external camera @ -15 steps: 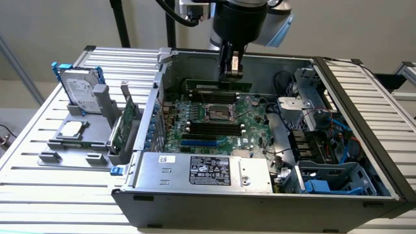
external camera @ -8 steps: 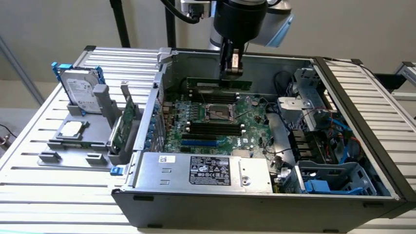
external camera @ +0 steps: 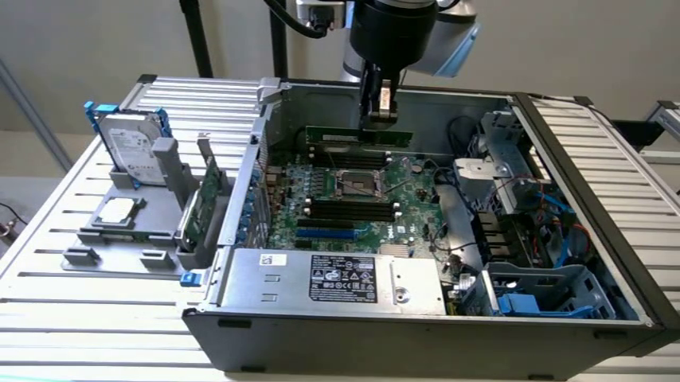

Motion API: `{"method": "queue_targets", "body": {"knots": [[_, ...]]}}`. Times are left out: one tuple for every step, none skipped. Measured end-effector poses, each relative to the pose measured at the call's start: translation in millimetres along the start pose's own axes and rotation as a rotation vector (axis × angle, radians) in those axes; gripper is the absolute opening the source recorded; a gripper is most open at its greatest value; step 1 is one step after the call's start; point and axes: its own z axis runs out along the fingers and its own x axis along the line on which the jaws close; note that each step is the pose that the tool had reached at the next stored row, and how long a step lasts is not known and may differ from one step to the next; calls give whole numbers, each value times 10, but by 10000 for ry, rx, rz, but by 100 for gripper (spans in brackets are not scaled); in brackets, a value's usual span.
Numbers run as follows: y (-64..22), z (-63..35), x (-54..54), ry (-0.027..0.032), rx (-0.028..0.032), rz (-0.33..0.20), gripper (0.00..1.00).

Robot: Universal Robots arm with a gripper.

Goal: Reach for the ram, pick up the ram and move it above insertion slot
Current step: 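Pick up the ram and move it above insertion slot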

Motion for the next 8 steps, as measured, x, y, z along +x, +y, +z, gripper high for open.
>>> {"method": "queue_targets", "body": {"knots": [[0, 0, 0, 0, 0, 0, 13], [0, 0, 0, 0, 0, 0, 13], [0, 0, 0, 0, 0, 0, 13], [0, 0, 0, 0, 0, 0, 13], [0, 0, 0, 0, 0, 0, 13], [0, 0, 0, 0, 0, 0, 13], [0, 0, 0, 0, 0, 0, 13], [0, 0, 0, 0, 0, -1, 13]]}}
